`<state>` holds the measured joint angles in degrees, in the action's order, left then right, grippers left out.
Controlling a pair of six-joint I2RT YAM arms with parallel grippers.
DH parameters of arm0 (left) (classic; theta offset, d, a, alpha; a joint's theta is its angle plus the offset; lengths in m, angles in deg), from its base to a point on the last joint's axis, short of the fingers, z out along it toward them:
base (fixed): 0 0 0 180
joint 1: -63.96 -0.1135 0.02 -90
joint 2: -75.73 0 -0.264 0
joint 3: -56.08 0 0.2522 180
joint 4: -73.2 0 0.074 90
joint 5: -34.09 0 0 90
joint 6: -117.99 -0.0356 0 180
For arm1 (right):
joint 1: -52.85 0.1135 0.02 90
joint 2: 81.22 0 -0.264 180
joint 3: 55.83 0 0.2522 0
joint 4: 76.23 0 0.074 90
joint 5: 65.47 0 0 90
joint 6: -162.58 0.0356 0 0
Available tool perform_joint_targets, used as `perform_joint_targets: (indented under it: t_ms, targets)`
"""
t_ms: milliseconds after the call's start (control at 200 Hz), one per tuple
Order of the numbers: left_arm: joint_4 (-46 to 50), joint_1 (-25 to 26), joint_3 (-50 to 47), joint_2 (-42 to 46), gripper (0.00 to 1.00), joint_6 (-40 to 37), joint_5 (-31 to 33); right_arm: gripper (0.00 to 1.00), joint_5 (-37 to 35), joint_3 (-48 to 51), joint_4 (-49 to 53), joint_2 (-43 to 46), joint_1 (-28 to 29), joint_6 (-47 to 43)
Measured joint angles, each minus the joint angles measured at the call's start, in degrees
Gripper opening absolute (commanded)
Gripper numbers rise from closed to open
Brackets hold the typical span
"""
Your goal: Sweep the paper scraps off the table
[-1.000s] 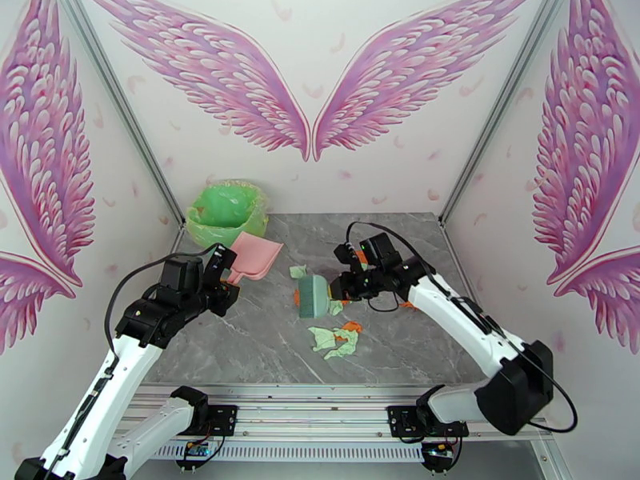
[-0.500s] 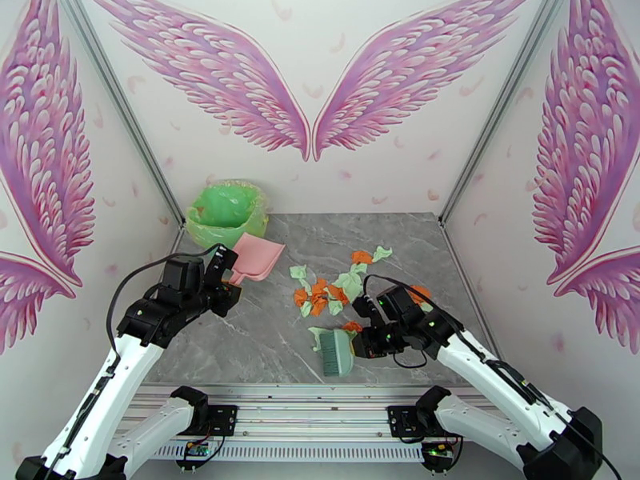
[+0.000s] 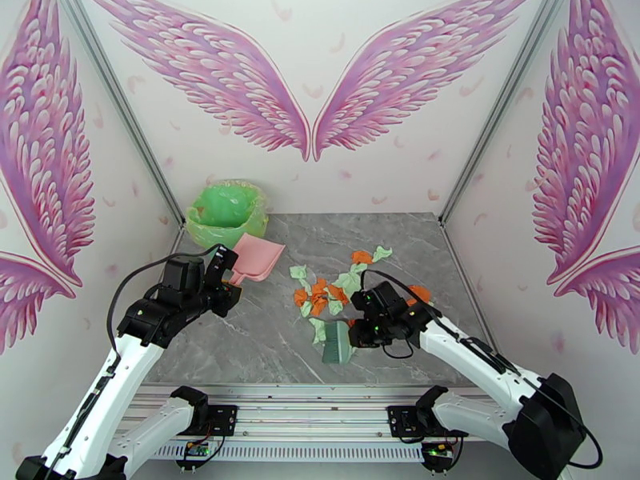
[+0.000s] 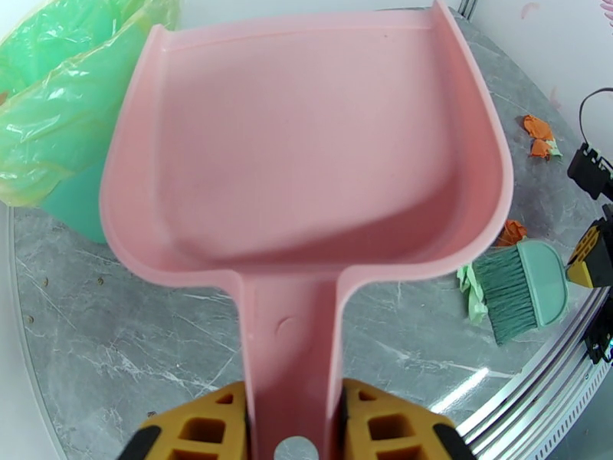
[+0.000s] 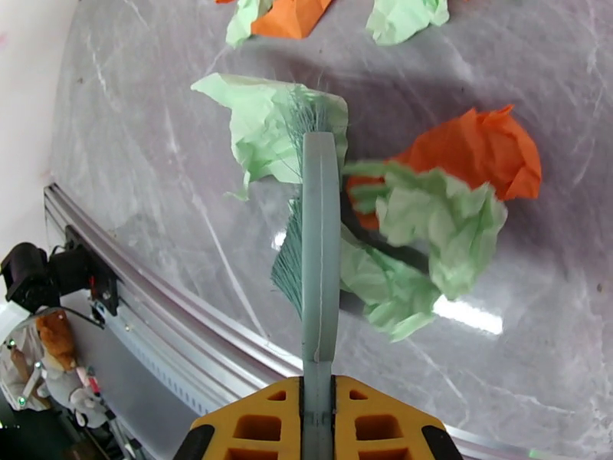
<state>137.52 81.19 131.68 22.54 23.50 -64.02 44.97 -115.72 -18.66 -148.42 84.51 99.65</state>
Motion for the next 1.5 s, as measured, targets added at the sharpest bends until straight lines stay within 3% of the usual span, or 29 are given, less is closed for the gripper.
perform_joint_targets:
  t_ms: [320, 540, 1035, 1280, 1500]
  targets:
    - [-0.2, 0.0, 0.0, -0.4, 0.00, 0.0, -0.7, 0.00, -4.0, -10.5, -1.8, -7.8, -3.3, -3.6]
    - [-0.1, 0.0, 0.0, -0.5, 0.00, 0.0, -1.2, 0.00, -4.0, -15.6, -1.4, -8.1, -3.7, -5.3]
    - [-0.4, 0.0, 0.0, -0.9, 0.00, 0.0, -1.9, 0.00, -13.4, -13.7, 17.8, 10.3, -3.7, -5.5]
    - [-0.3, 0.0, 0.0, -0.9, 0.00, 0.5, -2.3, 0.00, -25.2, -12.3, 26.2, 12.1, -3.7, -2.6]
    - [-0.8, 0.1, -0.4, -0.9, 0.00, 0.7, -2.6, 0.00, -41.1, -23.2, 31.1, 6.8, -5.5, -1.2]
